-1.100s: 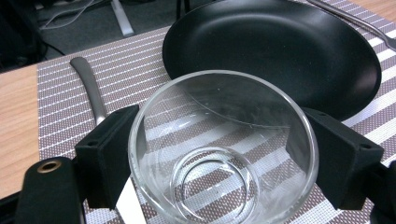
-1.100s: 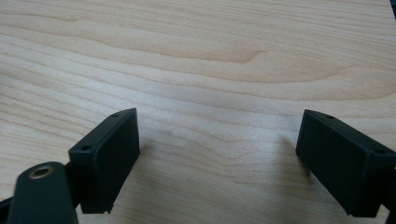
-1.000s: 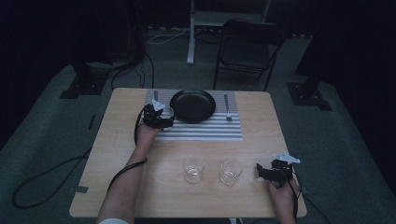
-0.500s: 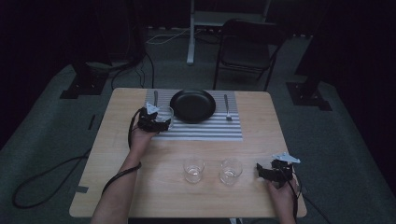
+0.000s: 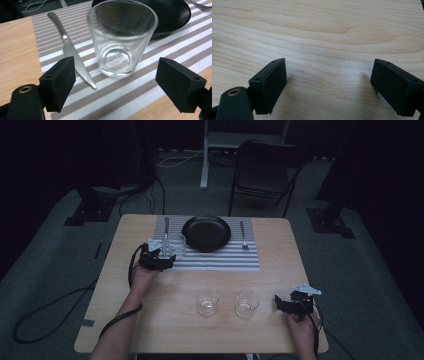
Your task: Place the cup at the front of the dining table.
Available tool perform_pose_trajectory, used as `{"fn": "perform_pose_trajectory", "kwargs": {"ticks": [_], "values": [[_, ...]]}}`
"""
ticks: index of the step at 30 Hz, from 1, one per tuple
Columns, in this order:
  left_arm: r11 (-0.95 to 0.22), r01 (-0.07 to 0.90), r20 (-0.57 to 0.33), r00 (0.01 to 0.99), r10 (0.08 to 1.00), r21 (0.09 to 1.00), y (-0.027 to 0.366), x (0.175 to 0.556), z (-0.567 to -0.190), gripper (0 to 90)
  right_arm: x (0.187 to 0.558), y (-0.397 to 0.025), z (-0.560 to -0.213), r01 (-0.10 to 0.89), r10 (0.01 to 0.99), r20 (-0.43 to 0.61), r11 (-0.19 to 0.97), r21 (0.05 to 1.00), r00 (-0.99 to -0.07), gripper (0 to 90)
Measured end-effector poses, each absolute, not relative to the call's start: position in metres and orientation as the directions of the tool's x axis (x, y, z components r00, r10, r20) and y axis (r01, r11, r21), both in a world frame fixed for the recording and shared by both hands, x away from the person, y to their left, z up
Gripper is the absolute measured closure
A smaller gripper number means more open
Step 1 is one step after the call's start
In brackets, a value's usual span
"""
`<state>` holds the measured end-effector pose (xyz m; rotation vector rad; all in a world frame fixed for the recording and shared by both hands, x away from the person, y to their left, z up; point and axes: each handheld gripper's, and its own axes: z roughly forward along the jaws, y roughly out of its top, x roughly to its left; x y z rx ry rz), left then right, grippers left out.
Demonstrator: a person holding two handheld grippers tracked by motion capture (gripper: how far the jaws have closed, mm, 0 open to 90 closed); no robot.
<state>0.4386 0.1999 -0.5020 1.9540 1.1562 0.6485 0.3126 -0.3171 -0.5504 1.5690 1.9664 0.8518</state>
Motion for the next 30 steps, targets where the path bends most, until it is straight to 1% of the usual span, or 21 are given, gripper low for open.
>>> {"fn": "perform_pose_trajectory", "kwargs": {"ticks": [7,11,19,24,30], "values": [[-0.277,0.511,0.027,0.442,0.897,0.814,0.218,0.426,-0.502,17.1,0.313,-0.317,-0.550,0.674,0.974,0.011,0.149,0.723,-0.227,13.1],[-0.275,0.512,0.037,0.426,0.904,0.814,0.225,0.418,-0.501,17.1,0.313,-0.317,-0.550,0.675,0.974,0.011,0.149,0.723,-0.227,13.0],[-0.257,0.530,0.017,0.416,0.909,0.808,0.240,0.402,-0.506,17.1,0.313,-0.317,-0.550,0.674,0.974,0.011,0.149,0.723,-0.227,13.0],[-0.269,0.536,0.028,0.414,0.910,0.800,0.248,0.392,-0.506,17.1,0.313,-0.317,-0.550,0.675,0.974,0.011,0.149,0.723,-0.227,13.1],[-0.257,0.538,0.020,0.407,0.913,0.803,0.257,0.383,-0.504,17.1,0.313,-0.317,-0.550,0.675,0.974,0.011,0.149,0.723,-0.227,13.0]]}}
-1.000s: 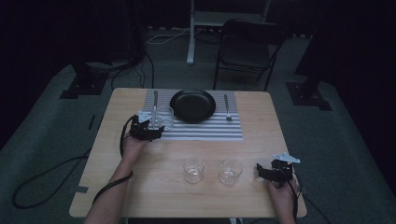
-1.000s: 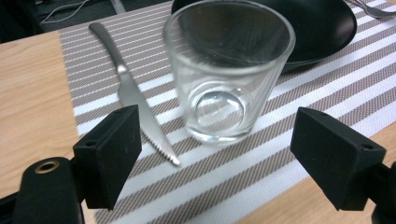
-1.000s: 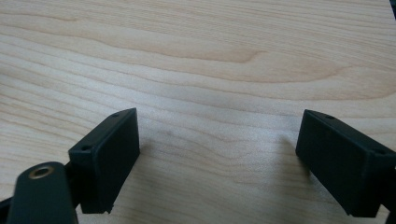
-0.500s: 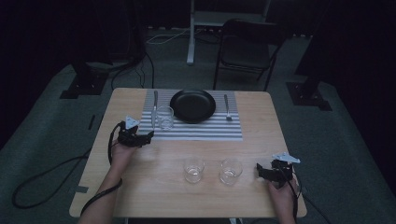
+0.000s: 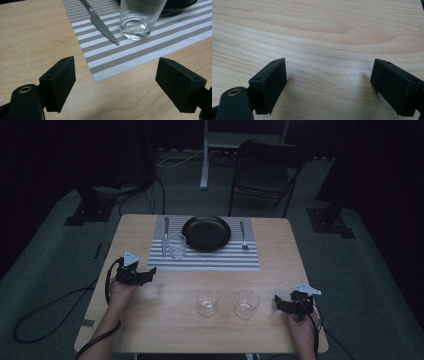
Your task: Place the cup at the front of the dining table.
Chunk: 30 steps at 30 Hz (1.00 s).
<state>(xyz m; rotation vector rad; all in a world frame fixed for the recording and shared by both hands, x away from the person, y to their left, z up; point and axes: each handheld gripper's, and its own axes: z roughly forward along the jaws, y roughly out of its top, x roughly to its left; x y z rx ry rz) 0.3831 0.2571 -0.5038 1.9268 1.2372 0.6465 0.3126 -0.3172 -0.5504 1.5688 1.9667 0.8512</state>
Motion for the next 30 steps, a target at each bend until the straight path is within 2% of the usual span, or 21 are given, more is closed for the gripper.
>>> {"fn": "perform_pose_trajectory", "kwargs": {"ticks": [9,30], "values": [[-0.262,0.536,0.040,0.390,0.920,0.802,0.268,0.363,-0.503,17.1,0.313,-0.317,-0.550,0.675,0.974,0.011,0.149,0.723,-0.227,13.1],[-0.160,0.582,-0.034,0.308,0.951,0.797,0.307,0.324,-0.527,17.1,0.313,-0.317,-0.550,0.675,0.974,0.013,0.147,0.723,-0.225,13.0]]}}
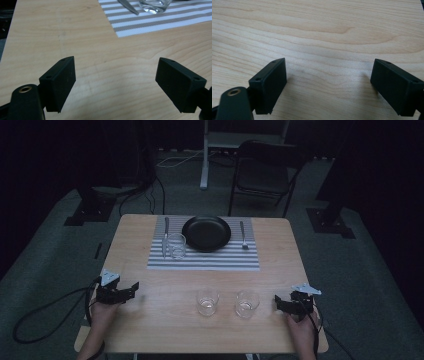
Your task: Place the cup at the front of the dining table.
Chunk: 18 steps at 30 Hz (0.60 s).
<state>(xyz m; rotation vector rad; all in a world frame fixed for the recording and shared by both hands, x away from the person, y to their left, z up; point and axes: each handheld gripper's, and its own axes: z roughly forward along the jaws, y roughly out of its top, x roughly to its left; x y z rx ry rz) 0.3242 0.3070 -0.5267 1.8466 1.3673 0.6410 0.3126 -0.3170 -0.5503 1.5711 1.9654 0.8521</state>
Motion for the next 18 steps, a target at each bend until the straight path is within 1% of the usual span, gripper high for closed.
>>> {"fn": "perform_pose_trajectory", "kwargs": {"ticks": [8,13,15,18], "values": [[-0.141,0.596,-0.043,0.284,0.958,0.791,0.315,0.310,-0.537,17.1,0.313,-0.317,-0.550,0.676,0.974,0.012,0.148,0.722,-0.226,13.0],[-0.168,0.586,0.002,0.272,0.962,0.793,0.316,0.302,-0.539,17.1,0.313,-0.317,-0.550,0.676,0.974,0.012,0.148,0.722,-0.226,13.1],[-0.157,0.587,-0.009,0.270,0.963,0.794,0.318,0.298,-0.539,17.1,0.313,-0.317,-0.550,0.676,0.974,0.013,0.147,0.722,-0.225,13.0],[-0.169,0.592,0.004,0.271,0.963,0.788,0.320,0.293,-0.541,17.1,0.313,-0.317,-0.550,0.676,0.974,0.012,0.147,0.722,-0.225,13.1]]}}
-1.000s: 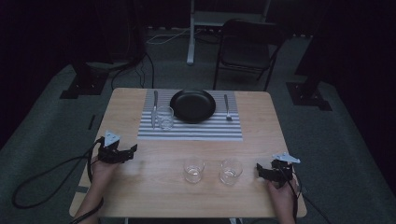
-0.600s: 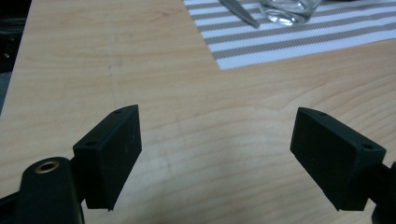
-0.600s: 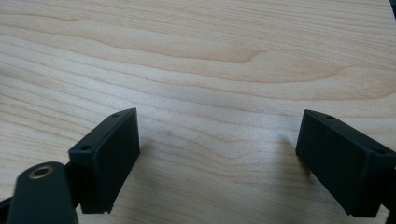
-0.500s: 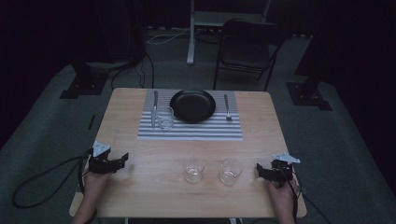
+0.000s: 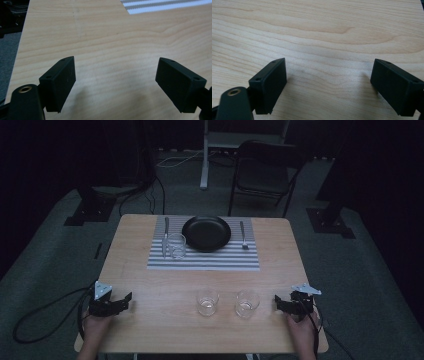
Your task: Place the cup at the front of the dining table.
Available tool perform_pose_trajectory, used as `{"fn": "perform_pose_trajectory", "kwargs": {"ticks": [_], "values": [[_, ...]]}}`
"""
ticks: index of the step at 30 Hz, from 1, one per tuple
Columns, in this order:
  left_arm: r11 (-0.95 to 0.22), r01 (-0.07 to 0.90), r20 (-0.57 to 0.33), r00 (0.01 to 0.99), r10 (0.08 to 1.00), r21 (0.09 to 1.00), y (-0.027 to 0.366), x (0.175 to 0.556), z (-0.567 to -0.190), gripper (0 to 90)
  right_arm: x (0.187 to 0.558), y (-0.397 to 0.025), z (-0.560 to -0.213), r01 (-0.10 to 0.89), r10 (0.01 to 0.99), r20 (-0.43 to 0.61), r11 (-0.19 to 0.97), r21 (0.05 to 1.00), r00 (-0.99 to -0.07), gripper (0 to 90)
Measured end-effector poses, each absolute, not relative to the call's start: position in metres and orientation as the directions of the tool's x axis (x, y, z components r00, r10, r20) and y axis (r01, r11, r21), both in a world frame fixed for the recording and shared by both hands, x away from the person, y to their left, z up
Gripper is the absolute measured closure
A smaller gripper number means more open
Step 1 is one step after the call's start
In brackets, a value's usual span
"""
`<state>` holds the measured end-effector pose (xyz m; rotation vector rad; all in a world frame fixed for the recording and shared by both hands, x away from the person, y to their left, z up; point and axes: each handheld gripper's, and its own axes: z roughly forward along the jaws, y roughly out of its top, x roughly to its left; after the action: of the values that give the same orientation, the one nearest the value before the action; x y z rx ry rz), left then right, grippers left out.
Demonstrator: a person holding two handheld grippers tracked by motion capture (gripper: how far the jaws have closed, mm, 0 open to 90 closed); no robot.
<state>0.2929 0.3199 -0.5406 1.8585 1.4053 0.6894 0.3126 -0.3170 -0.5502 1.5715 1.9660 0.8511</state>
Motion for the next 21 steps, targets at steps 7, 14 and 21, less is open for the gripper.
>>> {"fn": "perform_pose_trajectory", "kwargs": {"ticks": [7,14,21], "values": [[-0.164,0.598,0.008,0.254,0.967,0.784,0.326,0.283,-0.542,17.1,0.313,-0.317,-0.550,0.676,0.974,0.012,0.147,0.722,-0.226,13.0],[-0.155,0.605,0.023,0.220,0.975,0.781,0.330,0.274,-0.540,17.1,0.313,-0.317,-0.550,0.676,0.974,0.012,0.148,0.722,-0.226,13.1],[-0.149,0.618,0.031,0.198,0.980,0.772,0.335,0.267,-0.541,17.1,0.313,-0.317,-0.550,0.676,0.974,0.012,0.148,0.722,-0.226,13.0]]}}
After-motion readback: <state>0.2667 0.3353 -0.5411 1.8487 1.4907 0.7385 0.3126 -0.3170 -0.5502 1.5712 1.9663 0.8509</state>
